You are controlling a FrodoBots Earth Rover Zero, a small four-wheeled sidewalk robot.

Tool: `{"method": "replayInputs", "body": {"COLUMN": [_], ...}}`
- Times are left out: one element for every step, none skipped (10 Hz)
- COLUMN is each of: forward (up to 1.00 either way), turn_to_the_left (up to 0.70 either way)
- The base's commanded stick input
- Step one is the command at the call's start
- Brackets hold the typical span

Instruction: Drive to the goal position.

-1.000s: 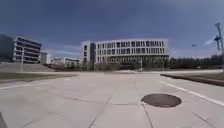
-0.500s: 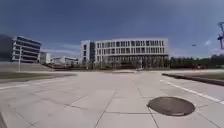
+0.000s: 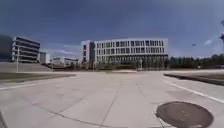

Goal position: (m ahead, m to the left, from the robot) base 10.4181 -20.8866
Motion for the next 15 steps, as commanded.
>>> {"method": "replayInputs", "body": {"forward": [0.70,0.70,0.70,0.70,0.70,0.70,0.70,0.70,0.70,0.70,0.70,0.70,0.70,0.70,0.70], "turn_to_the_left": [-0.01,-0.01,-0.01,-0.01,-0.01,-0.01,-0.01,-0.01,-0.01,-0.01,-0.01,-0.14,-0.35,-0.35,-0.27]}}
